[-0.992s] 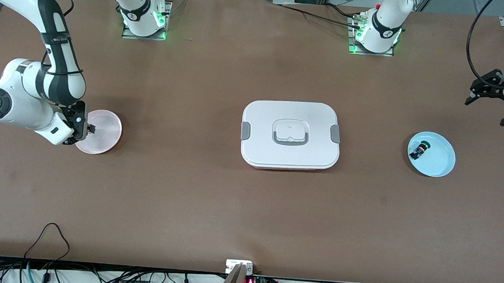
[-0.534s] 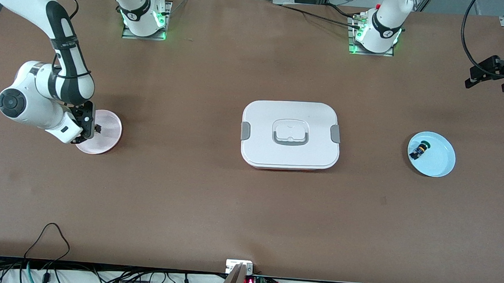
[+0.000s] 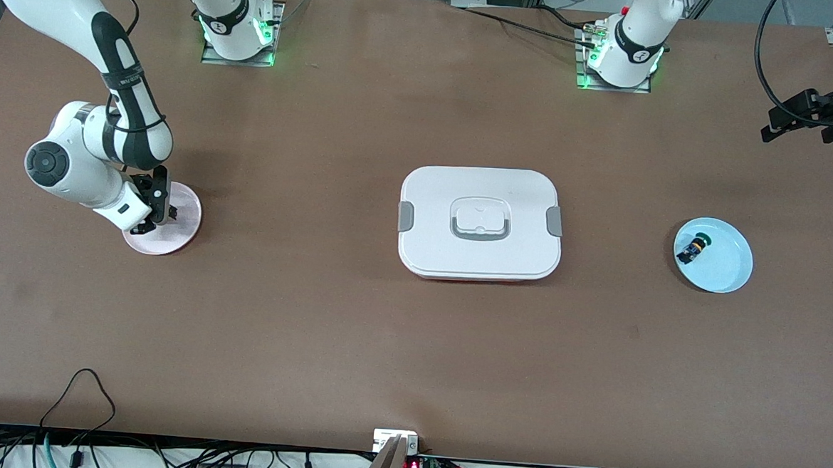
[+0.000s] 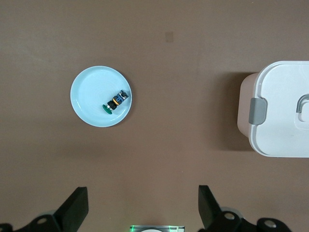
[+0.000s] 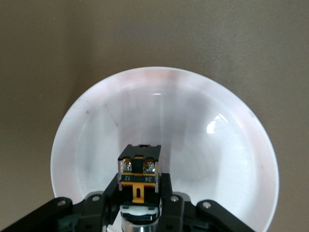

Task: Transfer orange switch to right arm and place
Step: 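Open the right gripper to release the switch on the plate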

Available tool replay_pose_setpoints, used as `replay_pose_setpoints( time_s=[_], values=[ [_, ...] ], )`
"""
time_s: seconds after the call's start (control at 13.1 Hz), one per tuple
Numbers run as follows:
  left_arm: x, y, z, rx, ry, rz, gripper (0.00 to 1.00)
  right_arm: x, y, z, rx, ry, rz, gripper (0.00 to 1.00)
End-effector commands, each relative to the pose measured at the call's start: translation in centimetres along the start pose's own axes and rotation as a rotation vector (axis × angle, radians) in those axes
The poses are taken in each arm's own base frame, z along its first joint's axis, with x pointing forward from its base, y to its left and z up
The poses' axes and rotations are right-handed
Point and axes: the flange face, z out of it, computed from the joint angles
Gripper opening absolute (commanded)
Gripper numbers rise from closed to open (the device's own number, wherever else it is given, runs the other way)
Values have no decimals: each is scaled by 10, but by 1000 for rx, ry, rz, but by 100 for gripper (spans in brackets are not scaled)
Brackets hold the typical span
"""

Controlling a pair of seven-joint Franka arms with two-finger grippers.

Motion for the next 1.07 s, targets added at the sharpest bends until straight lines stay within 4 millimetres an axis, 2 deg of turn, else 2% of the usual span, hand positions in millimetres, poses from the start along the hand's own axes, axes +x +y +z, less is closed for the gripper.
replay_pose_setpoints(
  time_s=[0.0, 0.08, 0.15, 0.38, 0.61, 0.76, 0.99],
  values=[
    [11, 11, -12, 39, 16, 6, 100, 0, -2, 0, -14, -2, -11, 31],
    [15, 15, -16, 40, 24, 12, 100, 1, -2, -1, -12, -1, -3, 63],
    [18, 15, -13, 40, 18, 15, 100, 1, -2, -6, -15, 0, 4, 99],
    [22, 23, -14, 44, 18, 27, 100, 0, 2, -31, -15, 34, 43, 100],
    [24, 18, -20, 44, 36, 18, 100, 0, 13, -79, -51, 45, 80, 100],
    [38, 20, -17, 45, 37, 19, 100, 3, 21, -108, -31, 53, 119, 100],
    [64, 30, -11, 49, 35, 31, 100, 3, 21, -144, 11, 68, 256, 100]
  ],
)
